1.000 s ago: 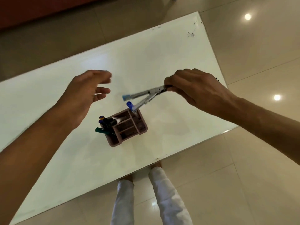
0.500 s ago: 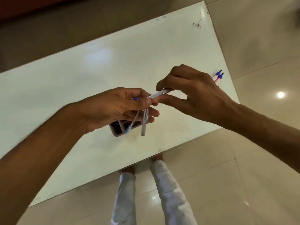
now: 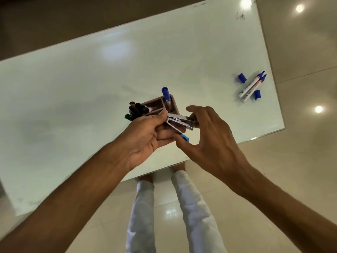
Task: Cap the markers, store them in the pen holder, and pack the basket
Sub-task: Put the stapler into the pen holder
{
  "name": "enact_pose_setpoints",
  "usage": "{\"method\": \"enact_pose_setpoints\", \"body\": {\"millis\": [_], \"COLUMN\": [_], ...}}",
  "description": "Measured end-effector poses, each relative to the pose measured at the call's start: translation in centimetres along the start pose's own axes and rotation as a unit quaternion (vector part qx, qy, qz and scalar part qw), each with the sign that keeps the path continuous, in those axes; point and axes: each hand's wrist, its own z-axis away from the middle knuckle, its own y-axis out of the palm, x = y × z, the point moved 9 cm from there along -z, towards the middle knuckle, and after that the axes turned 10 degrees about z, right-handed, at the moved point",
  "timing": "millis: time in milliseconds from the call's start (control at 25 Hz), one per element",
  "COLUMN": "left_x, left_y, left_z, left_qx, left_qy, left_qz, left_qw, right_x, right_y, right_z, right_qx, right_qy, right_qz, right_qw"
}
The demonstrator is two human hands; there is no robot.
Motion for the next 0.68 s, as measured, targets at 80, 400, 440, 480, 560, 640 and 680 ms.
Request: {"method": "enact_pose_setpoints", "body": {"millis": [80,400,440,480,560,640,680], "left_x": [-2.1,-11.5,-11.2,-10.7,-9.9,-9.2,-8.9], "left_y": [-2.5,-13.8,-14.1,-14.3,-14.5,-14.4,-14.2], "left_z": [0.3,4.1,4.1,4.1,4.1,4.0,3.9], "left_qx": [-0.038,-0.204,-0.201,-0.198,-0.195,-0.189,-0.186], "left_qy": [0.046,0.234,0.229,0.224,0.217,0.215,0.216], "left_qz": [-0.092,-0.134,-0.132,-0.127,-0.118,-0.119,-0.118], "left_qw": [0.994,0.941,0.943,0.946,0.949,0.951,0.951], "right_x": [0.4,0.0,0.1,0.3,0.8,1.5,1.9], "right_y": [0.2,2.8,3.4,4.1,5.4,6.7,7.1], "right_z": [0.0,-1.9,-2.3,-2.8,-3.8,-4.6,-4.8], "right_qx": [-0.002,0.012,0.009,0.008,0.005,-0.004,-0.01], "right_qy": [0.007,0.064,0.061,0.057,0.05,0.044,0.039], "right_qz": [-0.002,0.008,0.016,0.032,0.048,0.039,0.036], "right_qw": [1.0,0.998,0.998,0.998,0.998,0.998,0.999]}}
